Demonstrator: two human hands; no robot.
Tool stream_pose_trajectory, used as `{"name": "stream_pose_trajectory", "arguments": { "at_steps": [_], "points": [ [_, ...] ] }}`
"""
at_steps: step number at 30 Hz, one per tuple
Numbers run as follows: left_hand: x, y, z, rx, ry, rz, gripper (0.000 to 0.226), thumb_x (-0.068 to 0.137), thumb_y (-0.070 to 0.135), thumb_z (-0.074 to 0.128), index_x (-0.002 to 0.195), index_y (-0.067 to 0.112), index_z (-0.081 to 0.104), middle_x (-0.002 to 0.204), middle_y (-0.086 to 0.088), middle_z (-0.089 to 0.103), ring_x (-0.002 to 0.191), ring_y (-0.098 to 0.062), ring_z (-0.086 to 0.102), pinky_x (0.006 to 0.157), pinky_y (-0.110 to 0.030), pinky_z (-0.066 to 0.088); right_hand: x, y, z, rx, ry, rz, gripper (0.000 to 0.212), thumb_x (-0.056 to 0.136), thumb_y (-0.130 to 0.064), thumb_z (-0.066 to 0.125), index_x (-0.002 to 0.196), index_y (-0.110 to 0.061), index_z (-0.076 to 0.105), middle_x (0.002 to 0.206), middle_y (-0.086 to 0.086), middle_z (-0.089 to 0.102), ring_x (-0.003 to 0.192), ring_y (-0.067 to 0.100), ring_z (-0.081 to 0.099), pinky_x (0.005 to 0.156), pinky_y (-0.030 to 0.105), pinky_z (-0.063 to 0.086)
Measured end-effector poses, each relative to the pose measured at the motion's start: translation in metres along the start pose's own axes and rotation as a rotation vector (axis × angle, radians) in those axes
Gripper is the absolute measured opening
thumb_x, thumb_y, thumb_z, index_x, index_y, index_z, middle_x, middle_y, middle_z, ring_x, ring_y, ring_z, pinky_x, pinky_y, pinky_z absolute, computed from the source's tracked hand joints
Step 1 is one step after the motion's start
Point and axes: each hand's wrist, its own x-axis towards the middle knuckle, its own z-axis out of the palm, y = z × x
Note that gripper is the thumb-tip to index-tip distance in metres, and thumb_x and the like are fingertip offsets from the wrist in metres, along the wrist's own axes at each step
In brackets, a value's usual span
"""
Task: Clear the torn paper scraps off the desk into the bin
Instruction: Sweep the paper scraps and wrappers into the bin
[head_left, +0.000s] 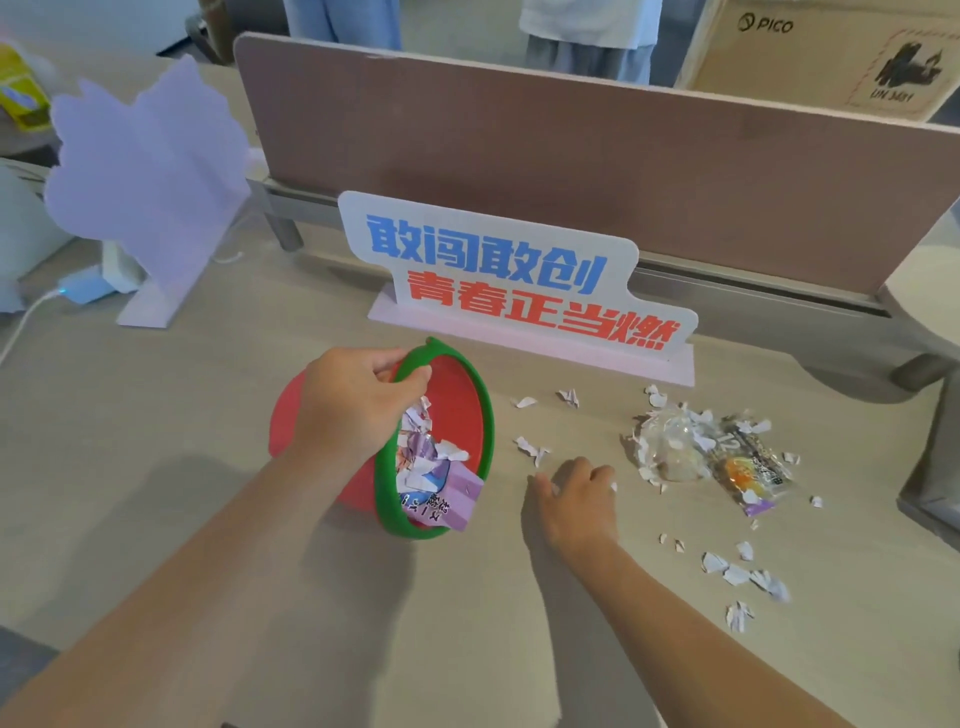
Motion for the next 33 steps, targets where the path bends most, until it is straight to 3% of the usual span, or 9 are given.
{"name": "stream_pose_trajectory", "arguments": {
  "at_steps": [6,9,13,18,22,24,27,30,33],
  "points": [
    [0.011,-0.009,-0.01,0.086,0.045,0.053,0.004,0.079,0.029,0.071,0.08,0.028,0.074,0.066,-0.011,0.07,0.059,-0.011,0.052,0.066,-0.025,0.048,0.038,-0.02,-0.007,0.201,0.153,-0.153,0.028,0.09,-0.022,0.049,0.114,-0.007,0.055,0.118,0.011,0.047,0.104,0.026,0.05,0.083,0.025,0.033],
    [0.018,-0.014,-0.014,0.115,0.039,0.035,0.009,0.079,0.033,0.069,0.073,0.039,0.066,0.067,-0.018,0.066,0.059,-0.01,0.046,0.06,-0.028,0.042,0.07,-0.018,-0.015,0.142,0.291,-0.142,0.029,0.091,-0.023,0.045,0.114,-0.01,0.055,0.125,0.01,0.046,0.118,0.028,0.043,0.094,0.034,0.036],
    [0.021,-0.02,-0.017,0.122,0.032,0.058,0.011,0.079,0.032,0.069,0.076,0.042,0.065,0.069,-0.009,0.071,0.058,-0.006,0.05,0.065,-0.026,0.046,0.099,-0.025,-0.008,0.038,0.15,-0.312,0.032,0.087,-0.033,0.033,0.108,-0.016,0.05,0.112,0.004,0.047,0.114,0.03,0.043,0.095,0.036,0.033],
    [0.02,-0.027,-0.013,0.106,0.061,0.079,0.008,0.079,0.03,0.07,0.075,0.036,0.068,0.071,-0.011,0.072,0.06,-0.005,0.049,0.066,-0.025,0.046,0.09,-0.039,0.019,-0.197,-0.158,-0.647,0.049,0.096,-0.038,0.022,0.135,-0.015,0.041,0.15,0.008,0.031,0.14,0.028,0.02,0.118,0.04,0.012],
    [0.009,-0.02,-0.008,0.166,0.032,0.085,0.005,0.079,0.029,0.071,0.078,0.033,0.074,0.053,-0.013,0.048,0.051,-0.006,0.036,0.049,-0.015,0.032,0.044,-0.008,0.013,-0.199,-0.194,-0.767,0.049,0.092,-0.028,0.028,0.135,-0.009,0.043,0.148,0.01,0.036,0.139,0.028,0.026,0.11,0.02,0.006],
    [0.004,-0.013,-0.006,0.189,0.021,0.111,0.008,0.079,0.026,0.072,0.085,0.025,0.077,0.049,-0.006,0.037,0.052,-0.007,0.035,0.047,-0.015,0.03,0.024,0.006,0.002,-0.206,-0.239,-0.775,0.043,0.092,-0.023,0.033,0.131,-0.011,0.047,0.144,0.011,0.041,0.135,0.029,0.032,0.112,0.025,0.015],
    [0.0,-0.007,-0.005,0.167,0.016,0.106,0.009,0.079,0.025,0.073,0.087,0.023,0.077,0.049,-0.013,0.042,0.05,-0.007,0.036,0.047,-0.013,0.031,0.004,0.023,-0.01,-0.047,-0.049,-0.716,0.026,0.09,-0.016,0.043,0.111,-0.011,0.057,0.118,0.012,0.055,0.112,0.023,0.045,0.098,0.036,0.038],
    [-0.004,-0.004,-0.004,0.108,-0.007,0.083,0.007,0.08,0.026,0.073,0.086,0.027,0.075,0.051,-0.009,0.046,0.048,-0.006,0.035,0.045,-0.015,0.03,-0.003,0.044,-0.019,0.026,0.256,-0.312,0.032,0.091,-0.029,0.042,0.117,-0.016,0.056,0.124,0.013,0.051,0.115,0.029,0.046,0.097,0.039,0.037],
    [-0.009,-0.004,-0.002,0.113,-0.032,0.084,0.005,0.08,0.026,0.072,0.083,0.029,0.073,0.043,0.008,0.04,0.045,-0.006,0.036,0.044,-0.014,0.028,0.004,0.051,-0.016,-0.018,0.22,-0.066,0.035,0.091,-0.041,0.043,0.116,-0.018,0.052,0.121,0.012,0.047,0.11,0.031,0.045,0.095,0.04,0.038]
  ]
}}
